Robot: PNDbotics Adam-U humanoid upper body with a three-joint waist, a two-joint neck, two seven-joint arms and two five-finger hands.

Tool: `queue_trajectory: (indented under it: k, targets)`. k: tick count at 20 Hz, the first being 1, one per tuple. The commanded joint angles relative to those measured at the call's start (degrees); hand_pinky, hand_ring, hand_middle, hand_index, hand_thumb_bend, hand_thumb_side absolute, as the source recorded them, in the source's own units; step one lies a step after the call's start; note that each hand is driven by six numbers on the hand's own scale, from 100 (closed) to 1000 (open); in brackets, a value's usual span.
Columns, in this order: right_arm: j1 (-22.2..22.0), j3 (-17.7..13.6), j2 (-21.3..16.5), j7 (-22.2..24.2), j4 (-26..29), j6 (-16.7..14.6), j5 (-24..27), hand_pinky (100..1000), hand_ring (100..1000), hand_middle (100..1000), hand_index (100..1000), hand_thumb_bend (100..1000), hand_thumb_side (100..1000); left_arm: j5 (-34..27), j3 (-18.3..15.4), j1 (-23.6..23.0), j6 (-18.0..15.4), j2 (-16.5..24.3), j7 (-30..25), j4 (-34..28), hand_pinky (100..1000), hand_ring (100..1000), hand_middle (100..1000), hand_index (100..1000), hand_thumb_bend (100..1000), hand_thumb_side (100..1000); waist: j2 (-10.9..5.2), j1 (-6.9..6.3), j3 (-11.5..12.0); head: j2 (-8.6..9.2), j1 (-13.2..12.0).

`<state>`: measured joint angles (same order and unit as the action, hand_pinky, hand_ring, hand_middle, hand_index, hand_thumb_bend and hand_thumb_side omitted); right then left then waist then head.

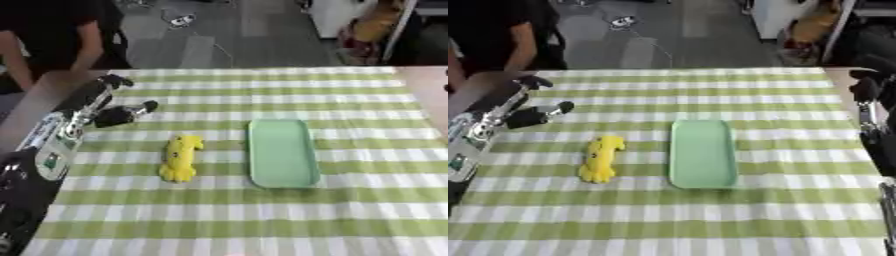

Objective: Pick up objects on the table and place them in the box.

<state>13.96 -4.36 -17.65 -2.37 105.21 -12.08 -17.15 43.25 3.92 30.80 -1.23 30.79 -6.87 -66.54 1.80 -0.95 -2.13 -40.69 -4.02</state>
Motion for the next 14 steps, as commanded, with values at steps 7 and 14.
queue_trajectory:
  k: [7, 14]
  targets:
    - [0.4, 0.0, -1.0, 0.5, 0.7, -0.1, 0.2, 690, 764, 778, 865, 217, 824, 1.6, 1.1, 2.1, -1.3, 0.0, -1.0, 0.3, 789, 827, 798, 851, 653, 842, -0.39, 0.10, 0.0, -0.24, -0.7]
    - [0.4, 0.1, -0.9, 0.7, 0.6, -0.2, 0.3, 691, 764, 778, 865, 216, 824, 3.1, 2.3, 3.1, -2.8, -0.4, -3.2, 0.7, 791, 818, 780, 817, 712, 776, -0.29, 0.09, 0.0, -0.30, -0.8]
